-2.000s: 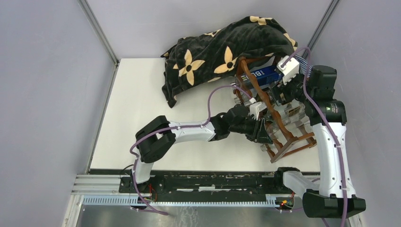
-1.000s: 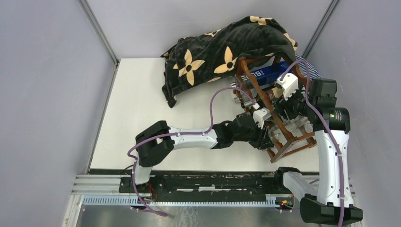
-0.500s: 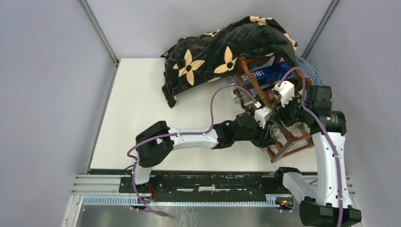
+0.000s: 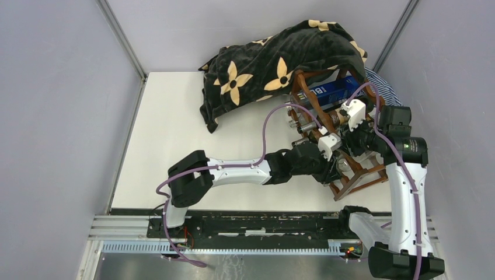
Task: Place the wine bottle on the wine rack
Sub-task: Place the wine bottle in the wine rack.
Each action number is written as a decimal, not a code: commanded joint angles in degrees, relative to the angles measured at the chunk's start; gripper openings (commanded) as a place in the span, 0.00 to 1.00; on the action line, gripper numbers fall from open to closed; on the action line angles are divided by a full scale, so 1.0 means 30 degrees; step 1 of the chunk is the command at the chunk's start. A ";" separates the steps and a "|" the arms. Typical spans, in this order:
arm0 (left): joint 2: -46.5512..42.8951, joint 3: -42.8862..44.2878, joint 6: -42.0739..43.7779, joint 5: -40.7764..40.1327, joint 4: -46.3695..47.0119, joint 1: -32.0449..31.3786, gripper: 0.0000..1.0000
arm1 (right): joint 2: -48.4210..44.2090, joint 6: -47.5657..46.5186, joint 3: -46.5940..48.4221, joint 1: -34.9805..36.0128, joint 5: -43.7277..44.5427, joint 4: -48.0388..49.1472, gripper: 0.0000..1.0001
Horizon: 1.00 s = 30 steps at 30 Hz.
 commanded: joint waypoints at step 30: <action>-0.1050 0.1535 0.0531 0.0425 0.1752 -0.0191 0.04 | -0.0355 -0.0060 -0.0399 0.0187 -0.4436 -0.0289 0.32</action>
